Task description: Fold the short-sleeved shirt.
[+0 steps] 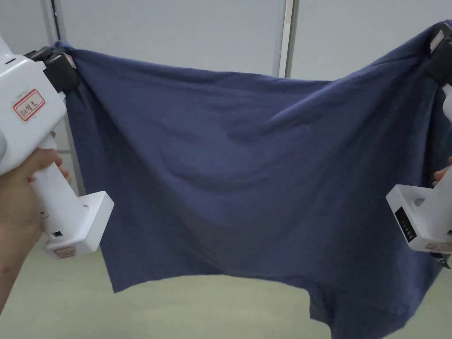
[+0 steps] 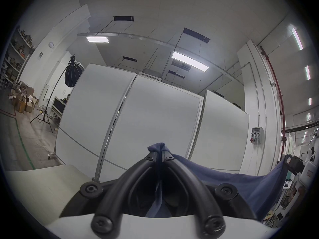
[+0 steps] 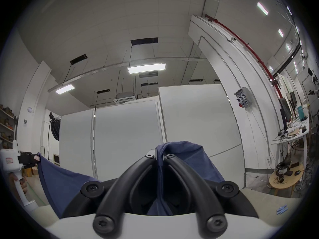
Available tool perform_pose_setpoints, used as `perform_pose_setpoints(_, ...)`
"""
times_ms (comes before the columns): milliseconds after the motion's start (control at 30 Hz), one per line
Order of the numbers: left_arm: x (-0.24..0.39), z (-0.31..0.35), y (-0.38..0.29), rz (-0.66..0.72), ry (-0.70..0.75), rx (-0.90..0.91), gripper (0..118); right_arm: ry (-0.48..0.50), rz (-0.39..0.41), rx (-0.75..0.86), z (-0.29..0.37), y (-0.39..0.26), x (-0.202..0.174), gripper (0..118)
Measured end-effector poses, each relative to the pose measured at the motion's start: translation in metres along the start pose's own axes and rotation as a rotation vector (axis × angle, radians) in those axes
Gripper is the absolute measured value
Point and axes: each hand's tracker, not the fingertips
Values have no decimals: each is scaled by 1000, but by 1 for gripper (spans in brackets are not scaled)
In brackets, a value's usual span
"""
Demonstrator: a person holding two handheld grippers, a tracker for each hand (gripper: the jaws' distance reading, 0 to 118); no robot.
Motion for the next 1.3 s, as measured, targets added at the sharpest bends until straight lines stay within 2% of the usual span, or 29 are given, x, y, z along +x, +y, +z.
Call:
perform_pose_setpoints(200,-14,10,-45,33,-23,-55,4,16,42,-70,17,-38,11,6)
perform_pose_setpoints(400,-28,51,-74,41,-3,-133,4,44,9,-162,66,-68,27,6)
perform_pose_setpoints(600,-40,131,-98,-31,3,-239,4,80,-10,-289,149,-88,35,6)
perform_pose_setpoints(800,-58,234,-116,-116,22,-381,4,102,31,-488,265,-102,35,6)
perform_pose_setpoints(900,-67,294,-126,-166,38,-509,4,100,66,-612,321,-107,36,6)
perform_pose_setpoints(1033,-91,364,-152,-219,97,-736,4,59,-13,-831,384,-129,44,6)
perform_pose_setpoints(1100,-106,387,-169,-196,107,-871,4,40,-38,-939,410,-144,49,6)
perform_pose_setpoints(1133,-114,398,-180,-175,109,-926,4,42,-38,-978,423,-152,52,6)
perform_pose_setpoints(1233,-129,419,-211,-246,120,-1089,4,33,-21,-1093,453,-173,56,6)
perform_pose_setpoints(1300,-141,431,-226,-222,109,-1148,4,37,-38,-1174,465,-189,64,6)
